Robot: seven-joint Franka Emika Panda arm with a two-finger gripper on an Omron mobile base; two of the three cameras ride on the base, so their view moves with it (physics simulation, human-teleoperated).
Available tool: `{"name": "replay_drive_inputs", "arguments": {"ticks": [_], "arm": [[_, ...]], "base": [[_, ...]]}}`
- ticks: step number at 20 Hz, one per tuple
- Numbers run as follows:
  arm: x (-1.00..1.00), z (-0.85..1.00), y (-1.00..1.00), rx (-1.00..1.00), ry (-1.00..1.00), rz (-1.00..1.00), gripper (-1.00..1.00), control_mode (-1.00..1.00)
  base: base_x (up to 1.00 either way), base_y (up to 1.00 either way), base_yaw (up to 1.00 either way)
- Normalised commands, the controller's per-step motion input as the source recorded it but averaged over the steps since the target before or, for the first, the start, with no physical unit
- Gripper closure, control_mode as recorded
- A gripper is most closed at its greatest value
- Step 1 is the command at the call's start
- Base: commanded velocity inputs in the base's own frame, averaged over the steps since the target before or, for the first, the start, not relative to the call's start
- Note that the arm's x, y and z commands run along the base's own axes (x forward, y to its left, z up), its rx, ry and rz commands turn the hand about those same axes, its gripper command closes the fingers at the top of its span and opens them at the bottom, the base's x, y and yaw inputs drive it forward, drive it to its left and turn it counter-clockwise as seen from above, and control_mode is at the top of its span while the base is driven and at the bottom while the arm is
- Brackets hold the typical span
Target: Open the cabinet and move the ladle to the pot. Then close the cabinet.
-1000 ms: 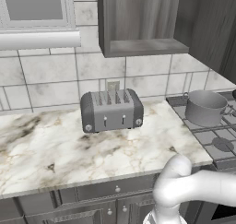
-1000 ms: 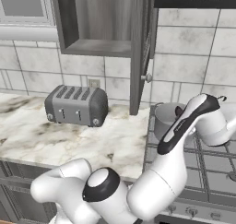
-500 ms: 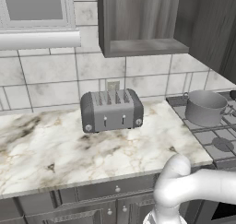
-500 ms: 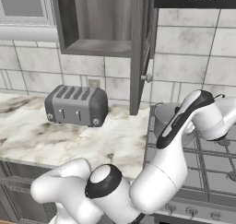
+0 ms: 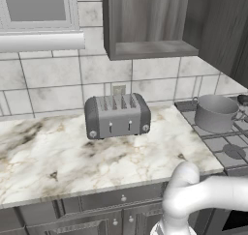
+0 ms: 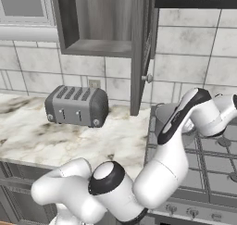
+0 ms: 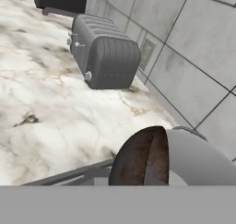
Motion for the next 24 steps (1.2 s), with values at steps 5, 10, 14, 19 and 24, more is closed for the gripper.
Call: {"name": "replay_drive_inputs", "arguments": {"ticks": [5, 10, 14, 19, 24], "arm": [[0.26, -0.15, 0.0, -0.01, 0.05, 0.0, 1.0, -1.0], [0.27, -0.18, 0.0, -0.03, 0.06, 0.0, 1.0, -1.0], [0.27, -0.19, 0.0, -0.03, 0.07, 0.0, 1.0, -1.0], [0.23, -0.18, 0.0, -0.03, 0.05, 0.0, 1.0, -1.0], [0.19, -0.1, 0.0, -0.02, 0.03, 0.0, 1.0, -1.0]], "base": [[0.0, 0.0, 0.0], [0.0, 0.0, 0.0], [0.0, 0.0, 0.0], [0.0, 0.0, 0.0], [0.0, 0.0, 0.0]]}}
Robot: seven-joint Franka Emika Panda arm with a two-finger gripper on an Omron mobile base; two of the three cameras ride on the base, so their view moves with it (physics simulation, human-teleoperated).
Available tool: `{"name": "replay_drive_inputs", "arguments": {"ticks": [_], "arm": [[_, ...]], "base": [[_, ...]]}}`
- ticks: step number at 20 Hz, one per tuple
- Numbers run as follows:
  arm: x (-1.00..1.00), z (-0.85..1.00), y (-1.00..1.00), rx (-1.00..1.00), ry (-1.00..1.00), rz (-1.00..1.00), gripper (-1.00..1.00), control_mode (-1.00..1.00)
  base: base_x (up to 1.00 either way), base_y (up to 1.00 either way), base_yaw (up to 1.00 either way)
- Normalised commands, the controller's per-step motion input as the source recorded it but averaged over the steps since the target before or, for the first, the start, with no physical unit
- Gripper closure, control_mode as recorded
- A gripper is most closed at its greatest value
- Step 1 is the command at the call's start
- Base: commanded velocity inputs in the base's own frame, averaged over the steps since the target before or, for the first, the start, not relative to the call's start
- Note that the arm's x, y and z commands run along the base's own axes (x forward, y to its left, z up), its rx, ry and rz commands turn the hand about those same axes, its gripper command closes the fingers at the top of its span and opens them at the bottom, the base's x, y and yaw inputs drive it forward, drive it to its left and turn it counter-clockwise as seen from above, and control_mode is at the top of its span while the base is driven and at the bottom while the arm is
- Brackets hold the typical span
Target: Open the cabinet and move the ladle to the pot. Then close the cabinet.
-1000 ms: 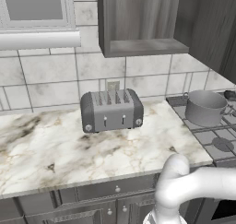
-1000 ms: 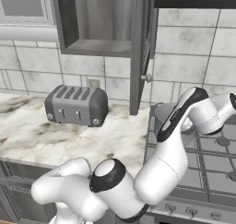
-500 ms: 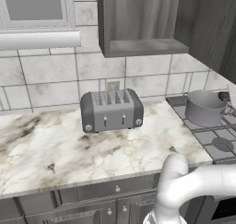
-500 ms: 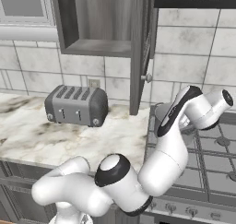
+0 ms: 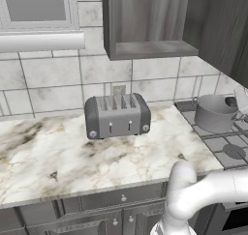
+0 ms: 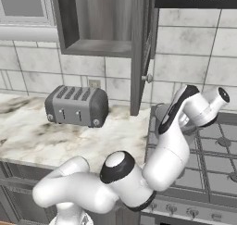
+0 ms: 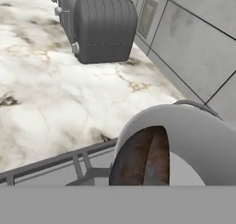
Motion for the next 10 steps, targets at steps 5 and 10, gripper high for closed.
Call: {"name": "replay_drive_inputs", "arguments": {"ticks": [5, 10], "arm": [[0.18, -0.16, 0.0, -0.04, 0.02, 0.0, 1.0, -1.0], [0.15, -0.21, 0.0, -0.06, 0.02, 0.0, 1.0, -1.0]], "base": [[0.0, 0.0, 0.0], [0.0, 0.0, 0.0]]}}
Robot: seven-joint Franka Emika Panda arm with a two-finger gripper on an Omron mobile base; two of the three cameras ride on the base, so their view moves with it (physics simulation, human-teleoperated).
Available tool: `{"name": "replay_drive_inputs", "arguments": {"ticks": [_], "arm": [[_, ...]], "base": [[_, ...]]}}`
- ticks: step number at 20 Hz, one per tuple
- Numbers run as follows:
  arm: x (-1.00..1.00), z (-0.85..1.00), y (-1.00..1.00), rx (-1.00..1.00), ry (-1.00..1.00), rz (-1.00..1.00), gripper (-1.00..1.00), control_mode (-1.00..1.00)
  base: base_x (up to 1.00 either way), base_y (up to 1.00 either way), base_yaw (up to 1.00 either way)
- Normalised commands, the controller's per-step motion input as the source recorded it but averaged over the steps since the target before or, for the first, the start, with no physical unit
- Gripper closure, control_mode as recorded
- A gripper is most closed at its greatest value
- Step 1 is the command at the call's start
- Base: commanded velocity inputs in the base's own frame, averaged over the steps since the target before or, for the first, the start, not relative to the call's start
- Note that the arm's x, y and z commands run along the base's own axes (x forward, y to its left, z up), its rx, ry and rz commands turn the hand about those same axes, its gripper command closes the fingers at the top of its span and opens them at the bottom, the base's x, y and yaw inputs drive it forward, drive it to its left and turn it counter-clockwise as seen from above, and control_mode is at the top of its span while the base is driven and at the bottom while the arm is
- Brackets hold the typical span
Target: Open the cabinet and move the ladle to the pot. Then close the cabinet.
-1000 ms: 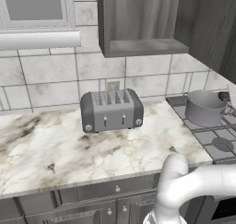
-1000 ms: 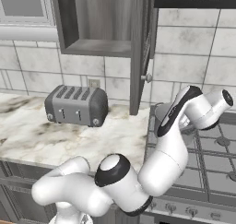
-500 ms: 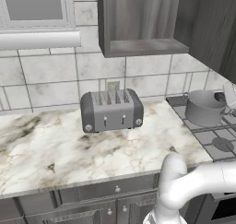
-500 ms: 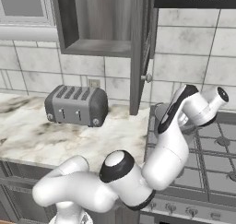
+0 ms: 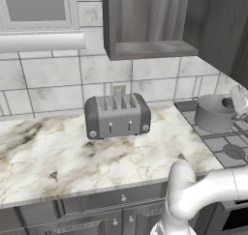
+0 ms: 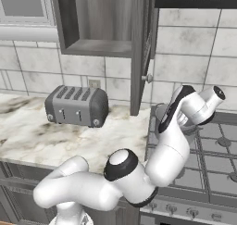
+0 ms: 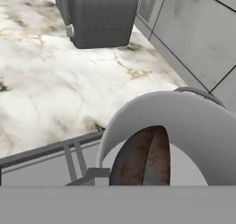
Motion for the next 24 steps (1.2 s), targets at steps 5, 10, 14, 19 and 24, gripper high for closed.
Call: {"name": "replay_drive_inputs", "arguments": {"ticks": [5, 10, 14, 19, 24], "arm": [[0.09, -0.12, 0.0, -0.02, 0.01, 0.0, 1.0, -1.0], [0.06, -0.12, 0.0, 0.0, 0.02, 0.0, 1.0, -1.0], [0.05, -0.12, 0.0, 0.0, 0.01, 0.0, 1.0, -1.0], [0.05, -0.12, 0.0, 0.0, 0.04, 0.0, -1.0, -1.0], [0.0, -0.02, 0.0, 0.0, 0.02, 0.0, -1.0, -1.0]], "base": [[0.0, 0.0, 0.0], [0.0, 0.0, 0.0], [0.0, 0.0, 0.0], [0.0, 0.0, 0.0], [0.0, 0.0, 0.0]]}}
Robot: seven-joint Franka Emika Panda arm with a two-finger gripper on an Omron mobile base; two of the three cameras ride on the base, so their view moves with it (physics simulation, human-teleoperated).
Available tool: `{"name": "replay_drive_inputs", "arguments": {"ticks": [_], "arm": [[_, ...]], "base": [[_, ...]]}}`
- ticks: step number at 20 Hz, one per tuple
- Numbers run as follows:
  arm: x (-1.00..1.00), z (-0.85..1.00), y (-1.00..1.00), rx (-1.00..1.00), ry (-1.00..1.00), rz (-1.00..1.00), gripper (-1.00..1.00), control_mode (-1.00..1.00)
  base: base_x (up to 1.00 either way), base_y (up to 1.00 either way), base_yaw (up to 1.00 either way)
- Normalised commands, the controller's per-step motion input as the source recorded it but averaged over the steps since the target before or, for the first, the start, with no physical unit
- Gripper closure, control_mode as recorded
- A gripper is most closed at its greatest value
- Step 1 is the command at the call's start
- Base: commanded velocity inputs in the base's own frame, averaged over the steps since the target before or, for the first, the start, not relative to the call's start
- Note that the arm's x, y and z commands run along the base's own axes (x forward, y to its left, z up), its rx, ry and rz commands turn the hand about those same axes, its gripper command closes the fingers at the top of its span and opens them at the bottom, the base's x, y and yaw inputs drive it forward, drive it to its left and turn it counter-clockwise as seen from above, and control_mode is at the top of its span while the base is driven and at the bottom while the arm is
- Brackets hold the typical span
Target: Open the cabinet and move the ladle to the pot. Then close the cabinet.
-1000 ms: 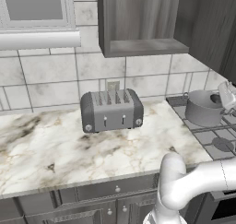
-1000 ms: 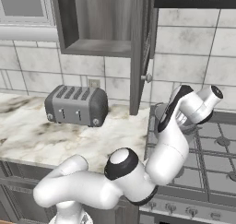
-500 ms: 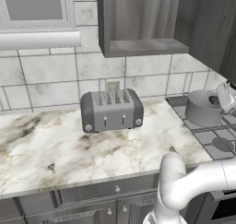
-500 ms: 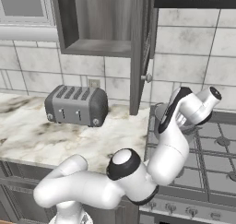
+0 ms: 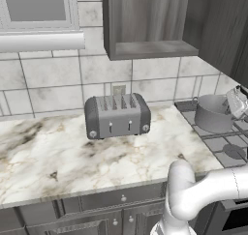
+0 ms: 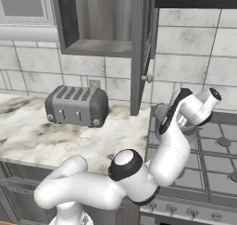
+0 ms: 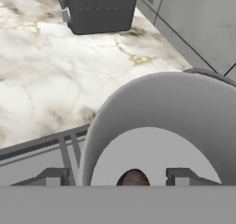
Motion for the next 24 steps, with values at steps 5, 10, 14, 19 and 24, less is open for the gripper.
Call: {"name": "replay_drive_inputs", "arguments": {"ticks": [5, 10, 14, 19, 24], "arm": [[0.0, 0.03, 0.0, 0.0, 0.0, 0.0, -1.0, -1.0], [-0.22, 0.29, 0.0, 0.0, 0.0, 0.0, -1.0, -1.0], [-0.6, 0.29, 0.0, 0.0, -0.03, 0.0, -1.0, -1.0], [-0.83, 0.0, 0.22, 0.0, -0.25, 0.05, -1.0, -1.0], [-0.61, 0.15, 0.3, 0.01, -0.2, 0.09, -1.0, -1.0]], "base": [[0.0, 0.0, 0.0], [0.0, 0.0, 0.0], [0.0, 0.0, 0.0], [0.0, 0.0, 0.0], [0.0, 0.0, 0.0]]}}
